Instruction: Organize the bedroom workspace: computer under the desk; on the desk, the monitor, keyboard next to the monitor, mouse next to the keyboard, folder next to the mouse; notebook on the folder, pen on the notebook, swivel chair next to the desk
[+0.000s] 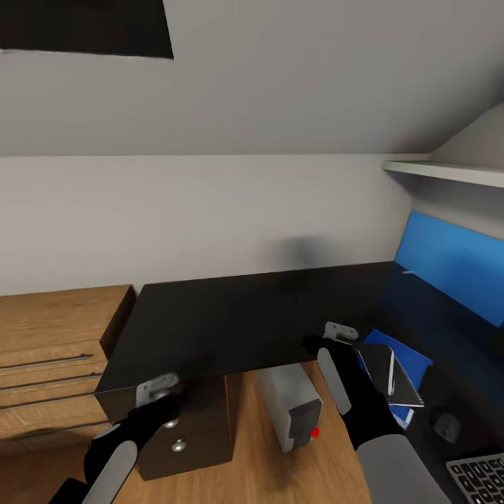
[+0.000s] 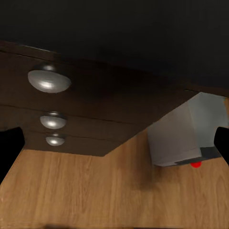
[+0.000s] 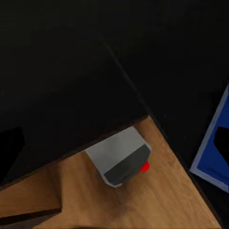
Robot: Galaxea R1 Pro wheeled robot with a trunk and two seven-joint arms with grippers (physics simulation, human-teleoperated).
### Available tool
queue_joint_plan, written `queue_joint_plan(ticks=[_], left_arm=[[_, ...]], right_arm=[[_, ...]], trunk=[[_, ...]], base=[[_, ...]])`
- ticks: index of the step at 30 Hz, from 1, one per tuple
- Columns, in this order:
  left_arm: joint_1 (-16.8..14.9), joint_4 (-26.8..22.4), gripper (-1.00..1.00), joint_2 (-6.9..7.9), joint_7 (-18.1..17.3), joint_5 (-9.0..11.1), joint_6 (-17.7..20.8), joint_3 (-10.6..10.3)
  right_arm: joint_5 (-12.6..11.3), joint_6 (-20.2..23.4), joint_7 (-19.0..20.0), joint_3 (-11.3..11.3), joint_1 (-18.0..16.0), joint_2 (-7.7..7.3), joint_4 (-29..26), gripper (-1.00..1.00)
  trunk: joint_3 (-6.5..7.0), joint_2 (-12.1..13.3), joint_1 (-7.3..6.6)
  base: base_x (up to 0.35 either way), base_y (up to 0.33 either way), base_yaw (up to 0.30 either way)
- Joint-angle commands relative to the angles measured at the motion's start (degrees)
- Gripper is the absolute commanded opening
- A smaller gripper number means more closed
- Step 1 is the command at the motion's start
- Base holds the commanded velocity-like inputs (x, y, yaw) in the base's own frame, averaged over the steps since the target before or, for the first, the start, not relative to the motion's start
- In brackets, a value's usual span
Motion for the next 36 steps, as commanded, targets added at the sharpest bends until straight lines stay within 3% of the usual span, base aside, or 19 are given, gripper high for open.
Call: queue_joint_plan(ticks=[1,10,13,15,19,20,23,24,29,31,33,34,36], left_arm=[[-0.09,0.72,1.0,0.02,0.52,0.51,-0.18,-0.17],[-0.1,1.09,1.0,0.01,0.47,0.36,-0.25,-0.19],[-0.08,1.09,1.0,0.01,0.47,0.35,-0.25,-0.19],[-0.07,1.09,1.0,0.03,0.47,0.34,-0.25,-0.13],[-0.11,1.09,1.0,0.08,0.48,0.3,-0.21,-0.11],[-0.11,1.12,1.0,0.15,0.61,0.25,-0.46,-0.1],[-0.1,2.0,1.0,0.28,0.63,0.46,-0.5,-0.1],[-0.1,17.61,1.0,0.03,0.52,0.23,-1.34,-0.26],[-0.12,25.96,1.0,-0.04,0.45,0.27,-6.57,-0.43],[-0.11,31.13,1.0,-0.06,0.39,0.38,-10.6,-1.49],[-0.12,36.27,1.0,-0.07,0.44,0.28,-12.38,-3.94],[-0.11,42.28,1.0,-0.07,0.46,0.19,-15.95,-8.66],[-0.11,45.52,1.0,-0.08,0.46,0.26,-19.5,-11.15]], right_arm=[[-0.61,-0.27,-0.6,2.41,-0.03,-0.03,0.43,1.0],[-0.64,-0.54,-0.08,4.13,-0.03,-0.09,2.23,1.0],[-0.6,-0.99,-0.05,5.69,-0.03,-0.14,2.78,1.0],[-0.64,-2.5,-0.05,8.84,-0.03,-0.18,3.23,1.0],[-0.59,-3.27,-0.06,12.73,-0.03,-0.2,3.6,1.0],[-0.5,-7.61,-0.07,15.51,-0.03,-0.52,4.63,1.0],[-0.43,-9.77,-0.07,15.91,-0.03,-0.5,6.69,1.0],[0.19,-21.69,0.95,17.4,0.04,-0.48,22.55,1.0],[1.33,-36.31,2.13,21.81,0.05,-0.24,36.55,1.0],[1.54,-43.4,2.39,23.72,0.09,-0.07,45.79,1.0],[1.6,-47.08,2.96,24.26,0.14,-0.04,51.01,1.0],[1.63,-49.55,5.46,24.47,0.35,-0.09,54.93,1.0],[1.64,-50.37,7.37,24.52,0.83,-0.11,56.57,1.0]], trunk=[[-0.06,-0.04,0.0],[-0.06,-0.04,0.0],[-0.06,-0.04,0.0],[-0.06,-0.04,0.0],[-0.06,-0.04,0.0],[-0.06,-0.04,0.0],[0.47,1.16,-0.66],[0.65,1.56,-0.88],[1.55,3.57,-1.98],[1.91,4.37,-2.41],[2.27,5.17,-2.85],[2.45,5.57,-3.07],[2.81,6.37,-3.51]], base=[[-0.084,0.0,0.278],[-0.282,0.0,0.097],[-0.333,0.0,0.003],[-0.334,0.0,0.001],[-0.333,0.0,0.0],[-0.035,0.0,0.0],[-0.017,0.0,0.0],[-0.001,0.0,0.0],[0.0,0.0,0.0],[0.0,0.0,0.0],[0.0,0.0,0.0],[0.0,0.0,0.0],[0.0,0.0,0.0]])
